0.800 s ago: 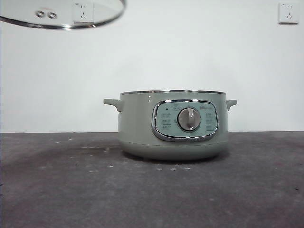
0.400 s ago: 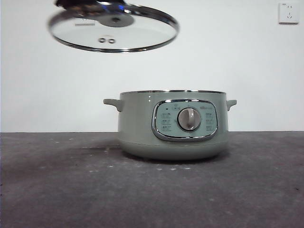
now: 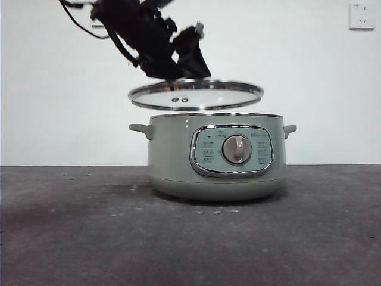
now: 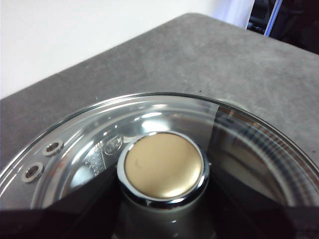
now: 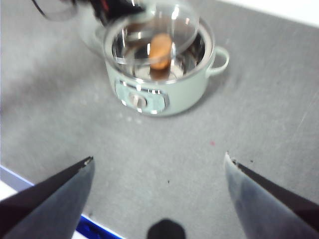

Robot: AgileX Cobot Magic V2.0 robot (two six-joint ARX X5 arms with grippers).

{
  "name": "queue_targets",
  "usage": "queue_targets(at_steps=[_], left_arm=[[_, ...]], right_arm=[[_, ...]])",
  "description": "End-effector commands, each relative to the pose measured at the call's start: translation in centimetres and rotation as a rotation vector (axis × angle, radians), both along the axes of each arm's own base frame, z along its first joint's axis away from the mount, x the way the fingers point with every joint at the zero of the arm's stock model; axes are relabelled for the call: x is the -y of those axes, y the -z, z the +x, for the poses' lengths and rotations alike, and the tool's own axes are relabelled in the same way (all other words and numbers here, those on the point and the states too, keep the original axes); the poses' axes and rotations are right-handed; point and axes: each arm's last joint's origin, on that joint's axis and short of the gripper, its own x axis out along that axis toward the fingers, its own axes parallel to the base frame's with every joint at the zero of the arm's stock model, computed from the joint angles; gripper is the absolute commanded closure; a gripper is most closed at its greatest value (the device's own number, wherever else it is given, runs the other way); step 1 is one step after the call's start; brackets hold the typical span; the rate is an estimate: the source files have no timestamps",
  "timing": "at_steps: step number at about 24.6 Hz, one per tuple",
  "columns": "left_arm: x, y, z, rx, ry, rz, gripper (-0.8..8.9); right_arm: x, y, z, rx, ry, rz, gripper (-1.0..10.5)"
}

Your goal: Pick up the potato,open the lid,put the potato in the pot,close the lid

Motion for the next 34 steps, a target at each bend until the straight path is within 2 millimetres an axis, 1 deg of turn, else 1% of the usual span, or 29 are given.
queue_targets(at_steps=[1,3,7,17,24,29,34], left_arm=[[0.8,-1.0,0.2,0.079,0.015,-0.061,8.21],[1.4,-0.5,0.4,0.088,0.008,-0.058,8.21],[2.1,-0.3,0.4,0.105,0.021,-0.068,8.21],[2.5,1.1,1.1,0.099,0.018,-0.064,8.21],[2.5,1.2,1.2,0.106,0.018,-0.068,8.21],[3.3,2.8,1.5,0.075,0.031,-0.052,8.21],[3.5,3.1,1.4,0.063,0.038,-0.045,8.21]], right_arm=[[0.4,0.4,-0.9,-0.018,0.023,0.025,5.1],[0.6,0.4,-1.3,-0.007,0.025,0.030,5.1],[0.7,0.4,-1.4,-0.002,0.030,0.027,5.1],[0.7,0.4,-1.4,-0.002,0.033,0.026,5.1],[0.7,0.4,-1.3,-0.005,0.033,0.025,5.1],[0.7,0.4,-1.3,-0.005,0.033,0.025,5.1],[0.7,0.4,-1.3,-0.005,0.033,0.025,5.1]])
